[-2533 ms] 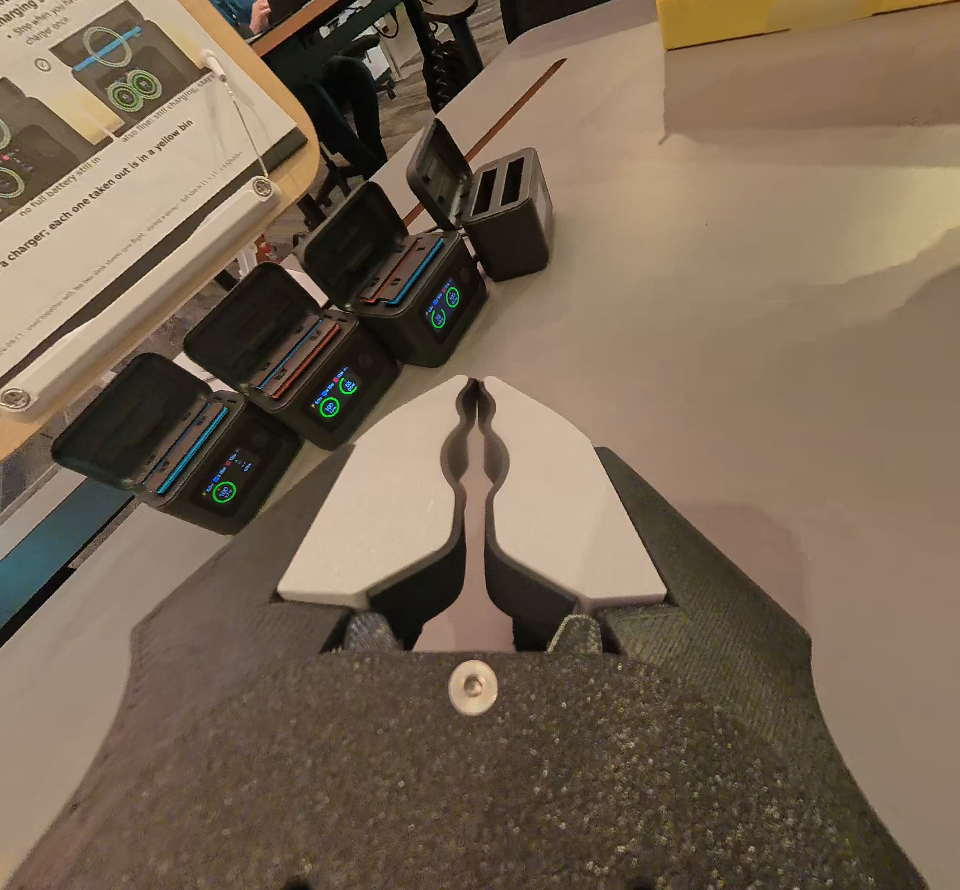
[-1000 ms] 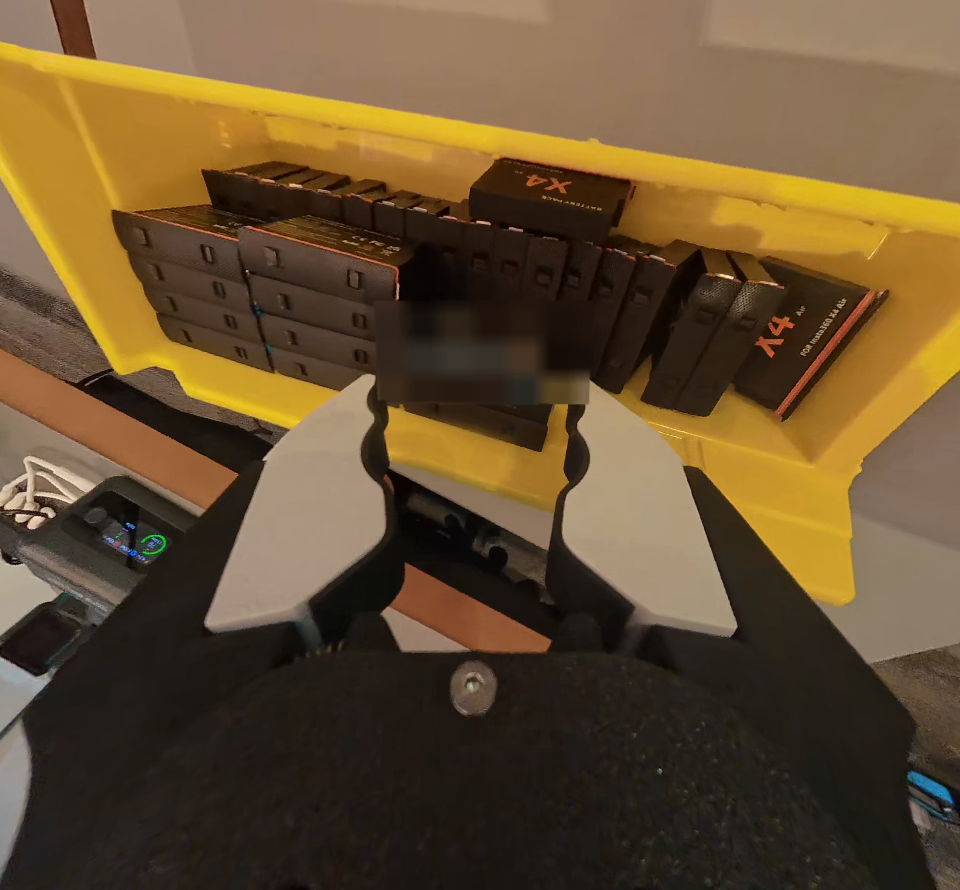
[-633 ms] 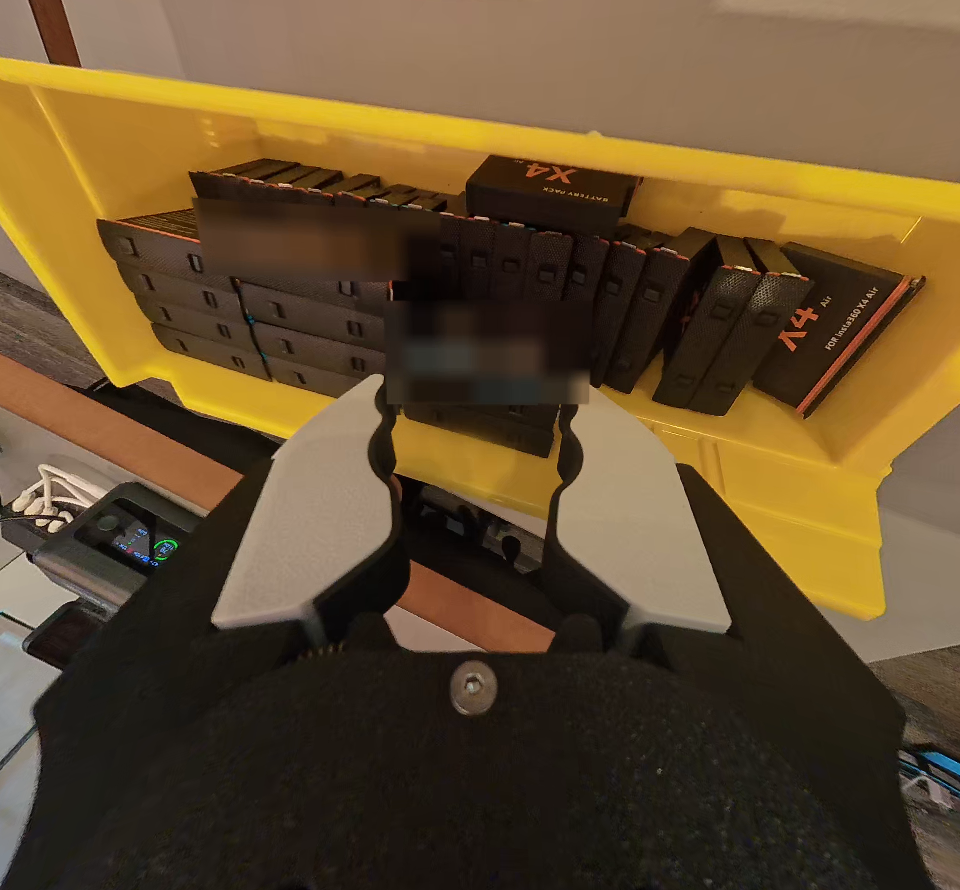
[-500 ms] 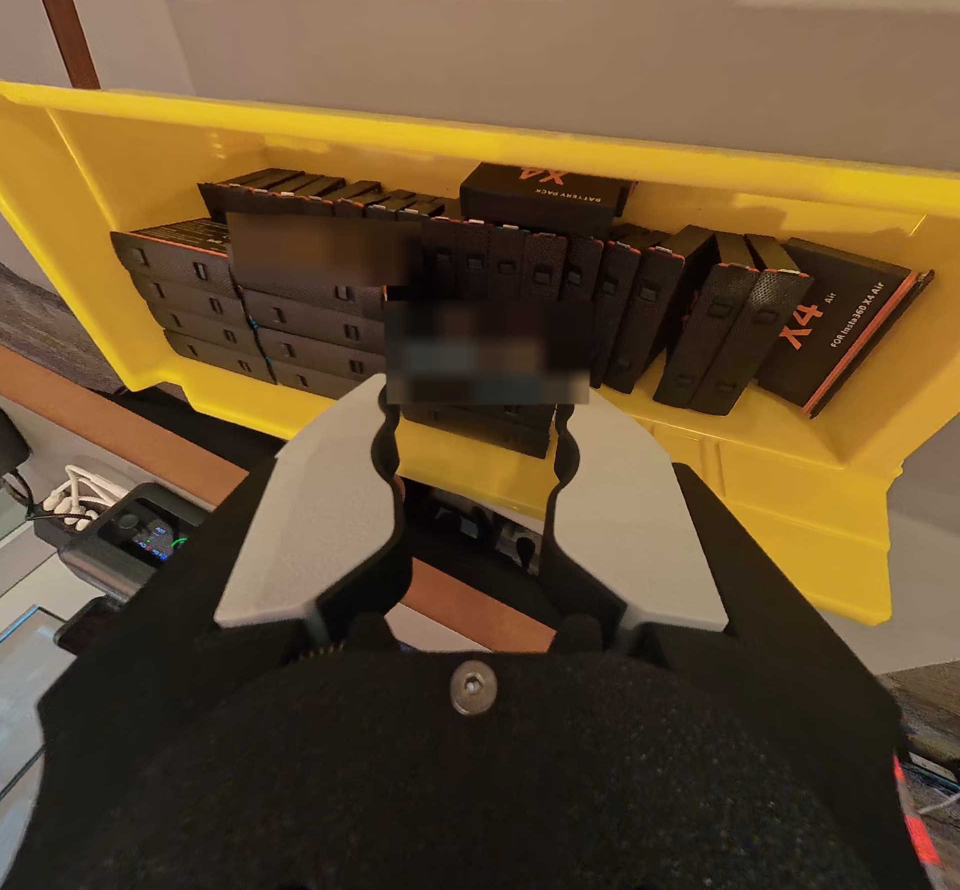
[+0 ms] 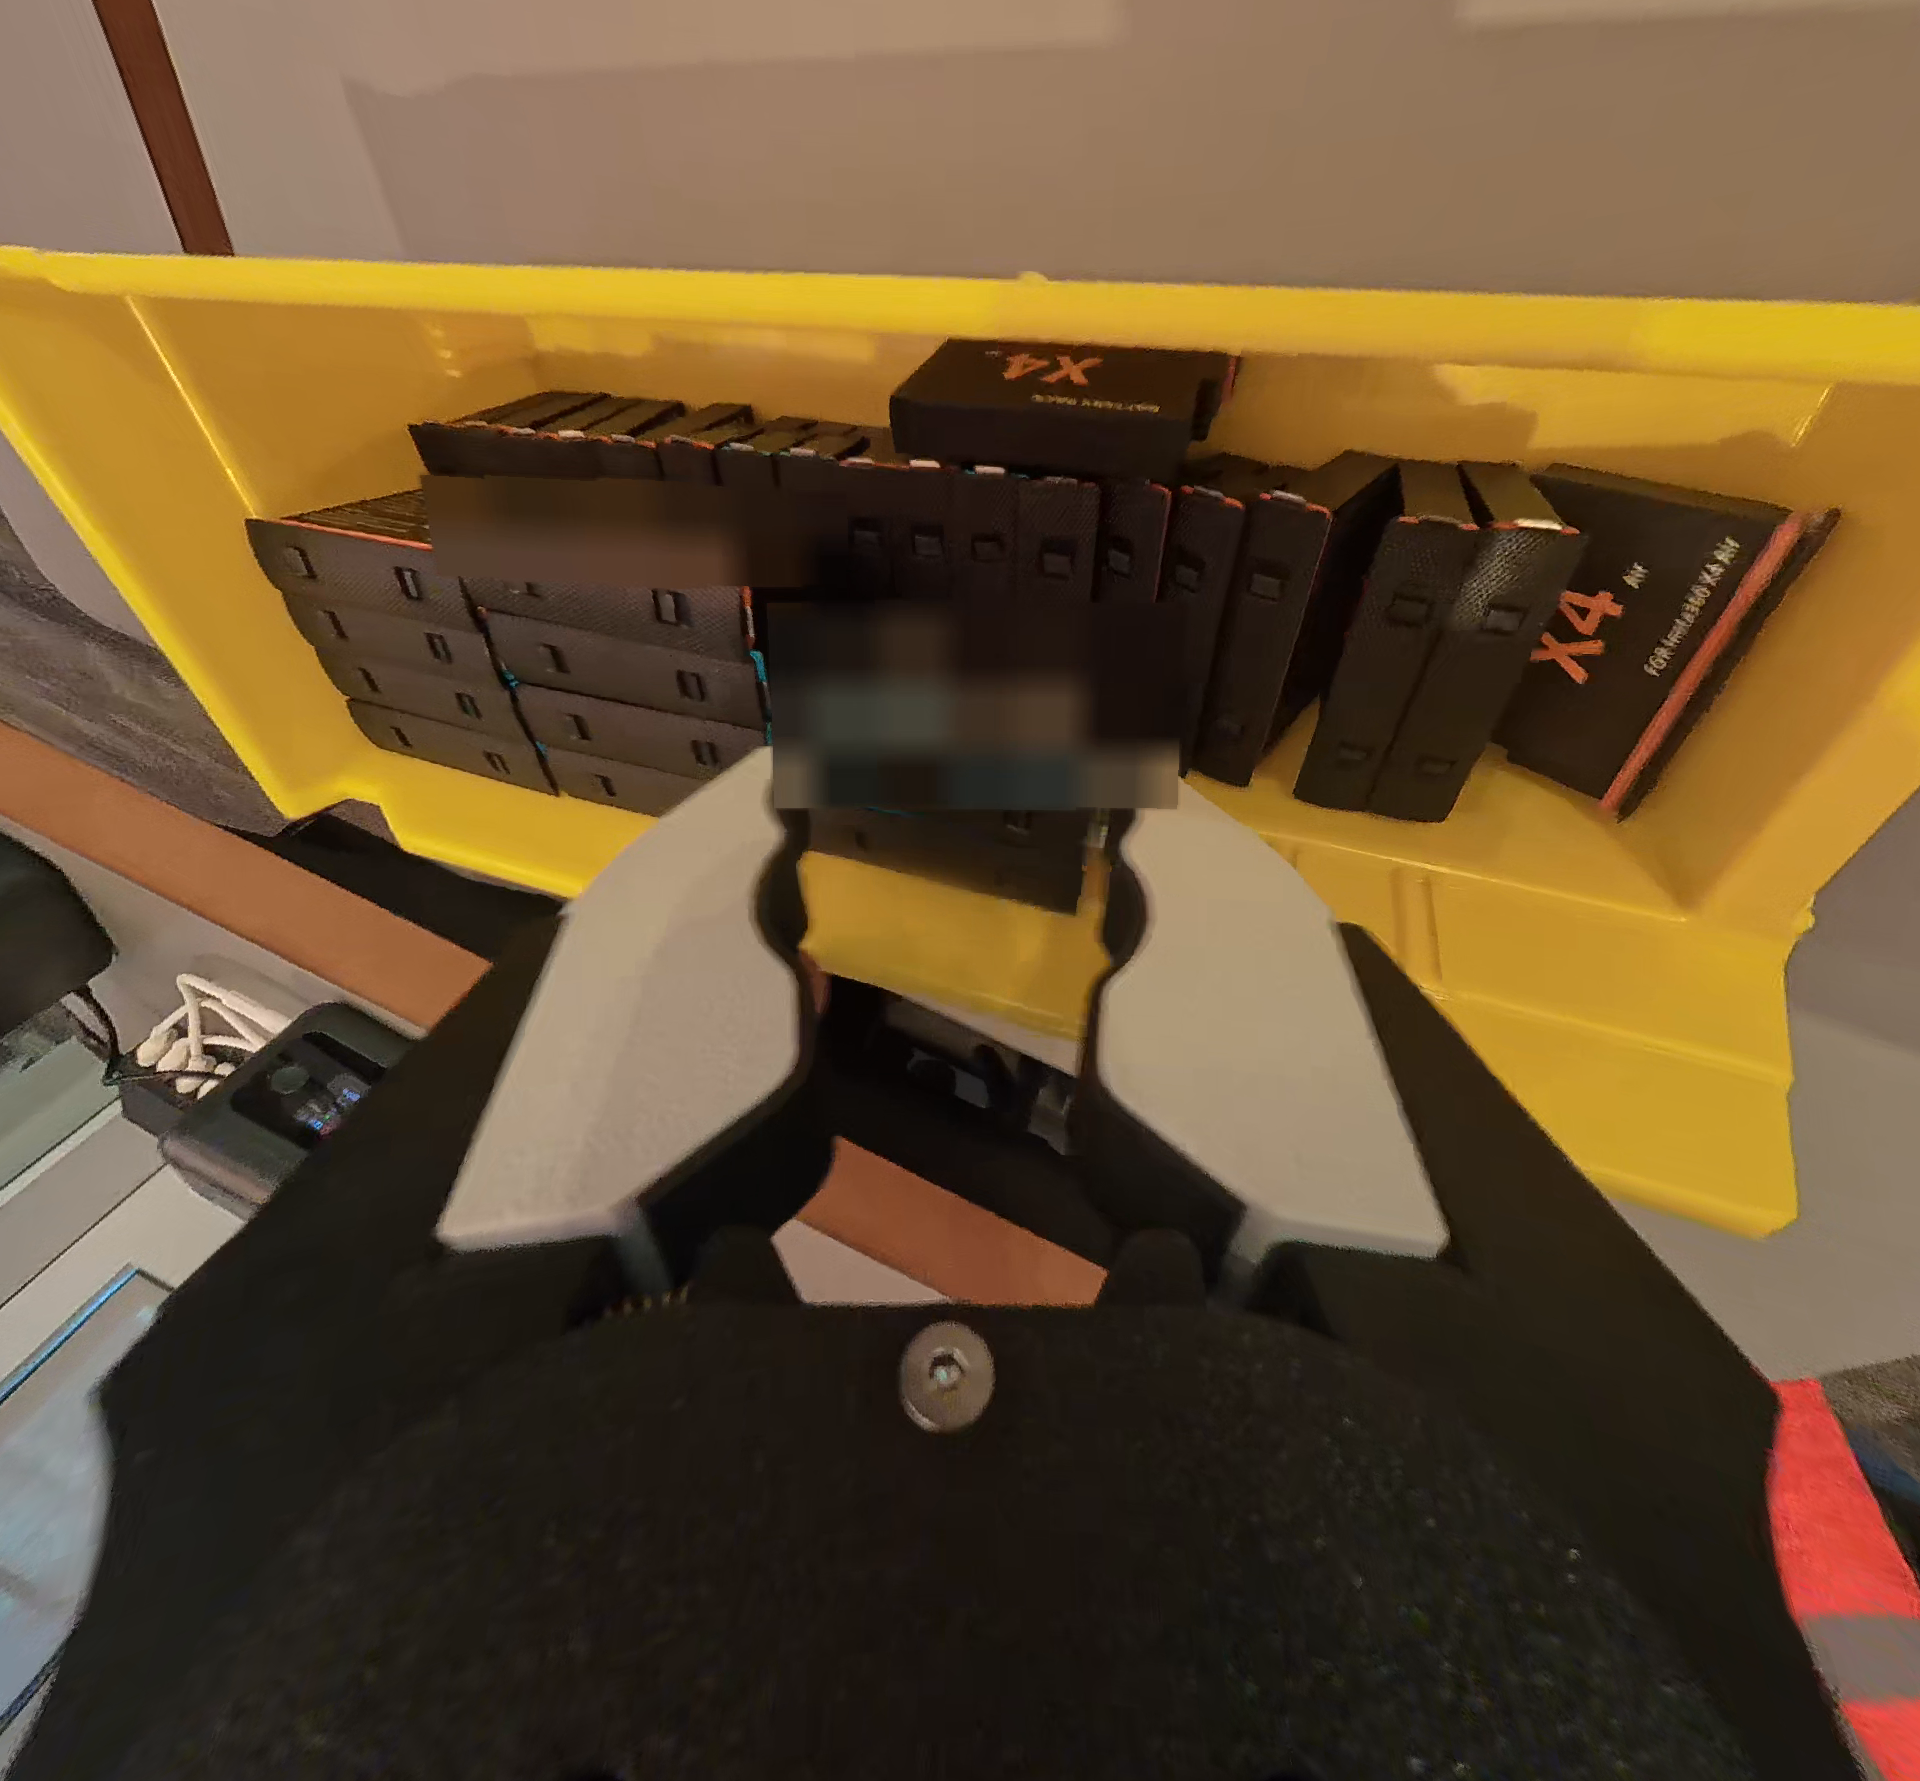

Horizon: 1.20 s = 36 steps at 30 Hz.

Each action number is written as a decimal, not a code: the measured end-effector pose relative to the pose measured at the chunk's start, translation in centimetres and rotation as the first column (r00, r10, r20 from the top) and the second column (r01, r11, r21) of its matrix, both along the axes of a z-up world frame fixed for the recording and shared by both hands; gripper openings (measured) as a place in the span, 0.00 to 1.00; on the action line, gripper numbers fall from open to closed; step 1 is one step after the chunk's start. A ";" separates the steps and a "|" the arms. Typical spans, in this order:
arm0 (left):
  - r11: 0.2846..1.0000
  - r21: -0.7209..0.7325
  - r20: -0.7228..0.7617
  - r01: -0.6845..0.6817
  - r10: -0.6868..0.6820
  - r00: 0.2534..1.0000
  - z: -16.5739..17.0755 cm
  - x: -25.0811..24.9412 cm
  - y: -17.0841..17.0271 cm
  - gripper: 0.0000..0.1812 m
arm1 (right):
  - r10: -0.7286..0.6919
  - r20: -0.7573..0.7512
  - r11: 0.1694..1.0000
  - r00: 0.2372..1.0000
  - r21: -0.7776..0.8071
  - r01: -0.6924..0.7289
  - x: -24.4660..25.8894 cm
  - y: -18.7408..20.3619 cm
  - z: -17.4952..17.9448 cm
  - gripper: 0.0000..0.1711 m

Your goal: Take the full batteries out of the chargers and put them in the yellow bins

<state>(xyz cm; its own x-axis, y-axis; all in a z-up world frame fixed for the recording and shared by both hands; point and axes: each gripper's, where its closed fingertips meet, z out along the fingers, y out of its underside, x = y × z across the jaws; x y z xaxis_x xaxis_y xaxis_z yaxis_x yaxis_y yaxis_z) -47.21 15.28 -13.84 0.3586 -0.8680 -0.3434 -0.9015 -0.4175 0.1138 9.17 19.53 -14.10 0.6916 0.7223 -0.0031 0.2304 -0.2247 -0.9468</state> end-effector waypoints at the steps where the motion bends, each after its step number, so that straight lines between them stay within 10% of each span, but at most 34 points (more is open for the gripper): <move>1: 1.000 0.011 0.004 0.010 -0.010 1.000 0.3 0.1 -0.1 0.24 | 0.001 0.001 1.000 1.000 0.000 -0.001 0.0 0.0 0.0 0.00; 12: 0.996 0.089 0.036 -0.004 0.001 0.999 0.9 -0.2 -0.9 0.15 | 0.020 0.014 1.000 1.000 0.004 -0.020 -0.5 -0.3 -0.1 0.00; 23: 0.996 0.057 0.069 -0.072 0.068 0.995 0.6 0.4 -0.5 0.42 | 0.020 0.019 1.000 1.000 -0.002 -0.020 -0.5 -0.3 -0.3 0.00; 36: 0.995 0.073 0.073 -0.072 0.067 0.995 -0.1 0.9 0.6 0.36 | 0.022 0.016 1.000 1.000 -0.004 -0.022 -0.4 -0.3 -0.2 0.00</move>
